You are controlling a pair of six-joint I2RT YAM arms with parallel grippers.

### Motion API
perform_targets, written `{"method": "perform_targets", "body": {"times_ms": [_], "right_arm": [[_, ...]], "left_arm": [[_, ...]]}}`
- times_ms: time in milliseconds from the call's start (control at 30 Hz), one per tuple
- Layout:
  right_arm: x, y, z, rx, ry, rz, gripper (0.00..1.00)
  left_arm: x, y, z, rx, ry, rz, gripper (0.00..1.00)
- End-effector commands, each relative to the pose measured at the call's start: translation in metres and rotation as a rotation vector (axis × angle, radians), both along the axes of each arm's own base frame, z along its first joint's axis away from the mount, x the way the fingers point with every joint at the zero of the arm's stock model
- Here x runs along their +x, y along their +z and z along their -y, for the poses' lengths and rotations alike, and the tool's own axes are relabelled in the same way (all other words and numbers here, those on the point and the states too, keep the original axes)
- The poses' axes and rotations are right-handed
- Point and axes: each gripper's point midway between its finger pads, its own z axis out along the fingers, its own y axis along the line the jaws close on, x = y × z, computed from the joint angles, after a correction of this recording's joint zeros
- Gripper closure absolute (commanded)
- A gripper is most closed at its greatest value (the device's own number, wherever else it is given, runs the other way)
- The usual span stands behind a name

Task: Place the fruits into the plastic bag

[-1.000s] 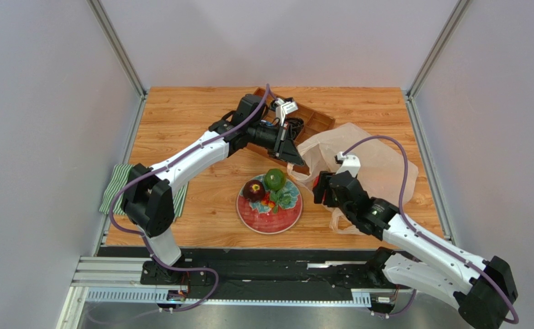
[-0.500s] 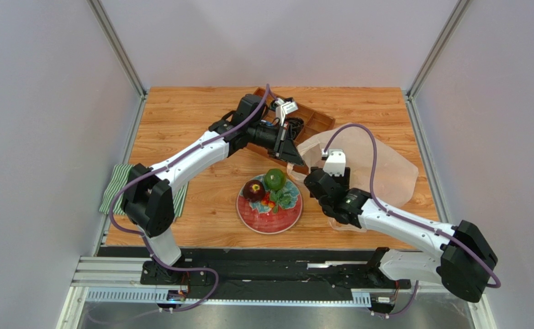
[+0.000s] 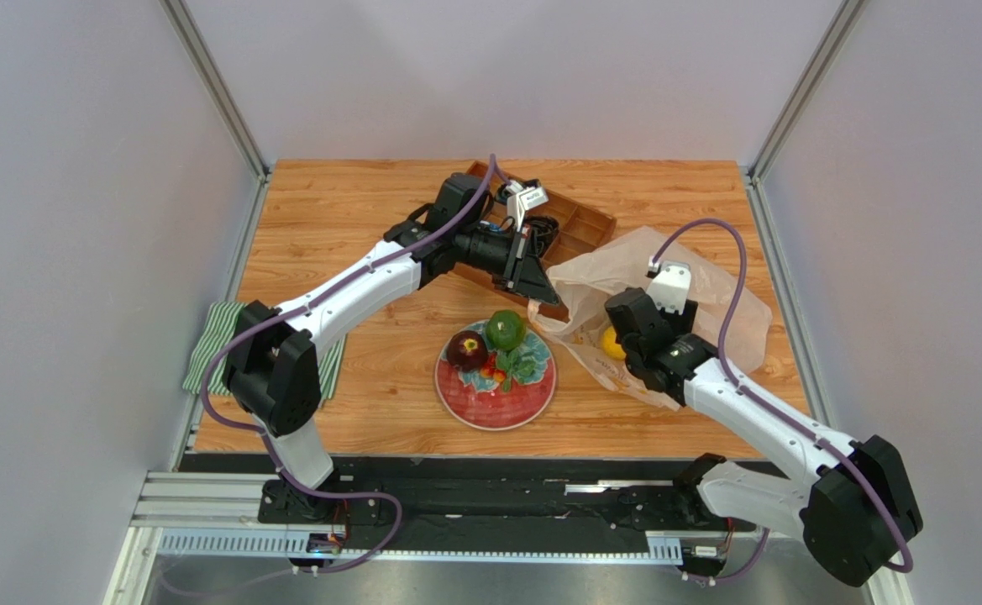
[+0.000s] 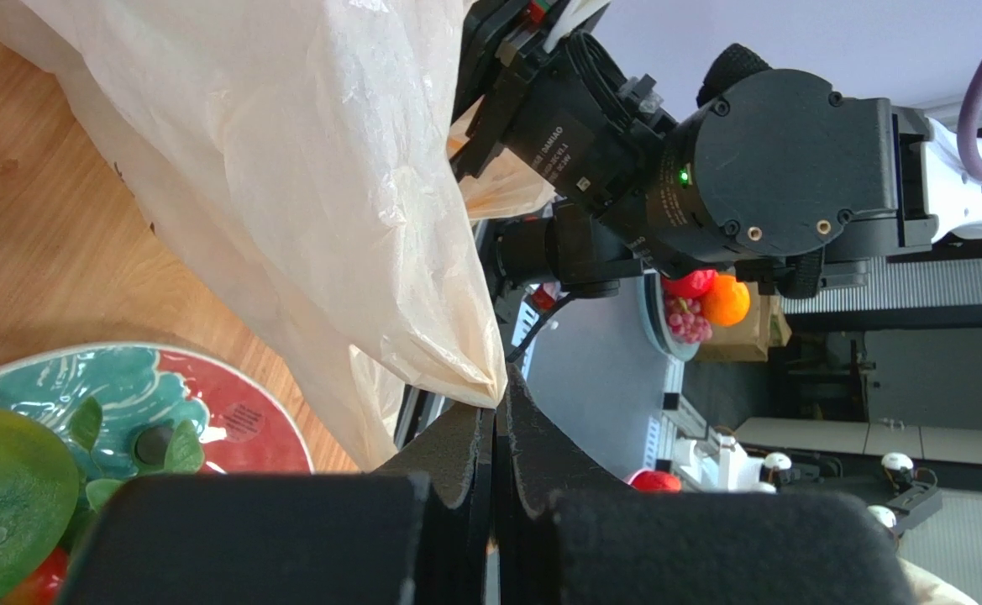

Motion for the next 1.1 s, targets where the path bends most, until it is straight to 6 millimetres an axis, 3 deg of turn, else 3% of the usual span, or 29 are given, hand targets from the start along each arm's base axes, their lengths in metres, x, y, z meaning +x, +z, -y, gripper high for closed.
{"method": "perform_targets", "body": {"times_ms": [0,267,533,733,867,967,1067], "right_arm": [[0.004,0.001,-0.006,0.037,0.036,0.002,0.61],[0.007,-0.009,-0.013,0.059,0.053,-0.046,0.27],[0.008,-0.003,-0.014,0.065,0.056,-0.04,0.13],[0.006,0.009,-0.016,0.093,0.083,-0.002,0.1],[0.003,0.028,-0.02,0.144,0.132,0.071,0.12],[0.0,0.04,-0.026,0.183,0.19,0.116,0.15],[-0.004,0.048,-0.044,0.247,0.302,0.157,0.2]], "left_arm": [[-0.002,0.04,-0.002,-0.072,-0.013,0.103,1.0],[-0.003,0.04,-0.001,-0.072,-0.015,0.101,1.0],[-0.003,0.039,-0.001,-0.071,-0.017,0.099,1.0],[-0.002,0.038,-0.001,-0.069,-0.013,0.096,1.0],[-0.003,0.039,-0.001,-0.07,-0.015,0.097,1.0],[-0.003,0.038,-0.001,-0.069,-0.014,0.098,1.0],[-0.002,0.038,-0.001,-0.068,-0.014,0.096,1.0]]}}
